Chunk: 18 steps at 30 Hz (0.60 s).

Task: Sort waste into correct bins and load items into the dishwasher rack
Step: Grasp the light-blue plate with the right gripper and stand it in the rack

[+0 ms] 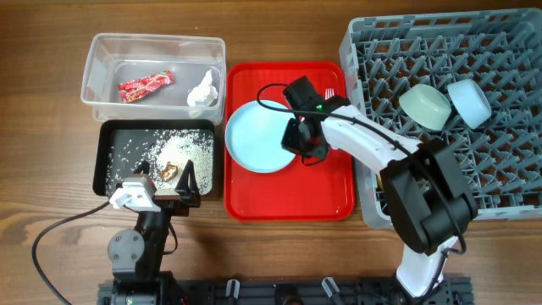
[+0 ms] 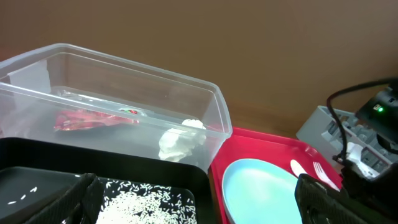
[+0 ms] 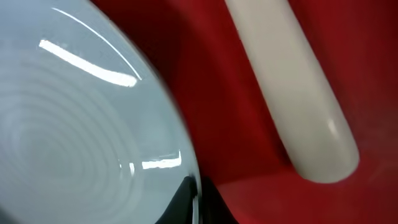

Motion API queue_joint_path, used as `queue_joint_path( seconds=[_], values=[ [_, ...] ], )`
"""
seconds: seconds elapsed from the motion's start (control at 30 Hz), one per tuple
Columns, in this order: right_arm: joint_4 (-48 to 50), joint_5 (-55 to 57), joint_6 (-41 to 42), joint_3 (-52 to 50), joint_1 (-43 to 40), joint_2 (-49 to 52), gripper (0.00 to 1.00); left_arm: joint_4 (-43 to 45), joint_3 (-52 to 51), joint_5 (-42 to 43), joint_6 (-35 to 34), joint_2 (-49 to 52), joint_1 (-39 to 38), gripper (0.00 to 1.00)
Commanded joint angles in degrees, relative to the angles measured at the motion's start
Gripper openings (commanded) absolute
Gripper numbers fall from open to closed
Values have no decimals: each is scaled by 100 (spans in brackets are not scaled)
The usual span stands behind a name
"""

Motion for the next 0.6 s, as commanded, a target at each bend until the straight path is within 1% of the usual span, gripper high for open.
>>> queue_joint_path(
  seconds=[0.0,0.07,0.1,0.13,0.2,0.23,0.27,0.3,0.37,0.43,0.47,0.57],
  values=[
    [-175,658,-557,-39,7,-780,4,-4,-37,26,74,-42,37,100],
    [-81,879,-1342,-35,4,-1386,4,-4,-37,26,74,-44,37,100],
    [-15,1222,-1897,-35,-2,-1899,4,-4,-37,24,74,-42,37,100],
    [4,1814,-2258,-35,-13,-2365,4,-4,-37,26,74,-42,37,100],
    [116,3689,-3012,-35,-70,-3152,5,-4,-37,26,74,-44,37,100],
    [308,4621,-3657,-35,-173,-3418,4,-4,-37,26,74,-42,37,100],
    [638,5305,-4371,-35,-343,-3560,4,-4,-37,26,74,-42,37,100],
    [1099,5687,-5327,-37,-614,-3574,4,-4,-37,26,74,-42,37,100],
    [1659,5727,-6356,-37,-1113,-3453,4,-4,-37,26,74,-44,37,100],
    [2297,5737,-6867,-37,-1703,-3174,4,-4,-37,24,74,-42,37,99],
    [2559,5737,-7252,-37,-1926,-2975,4,-4,-37,26,74,-42,37,100],
    [3014,5775,-8336,-37,-2092,-2378,4,-4,-37,26,74,-42,37,100]
  ],
)
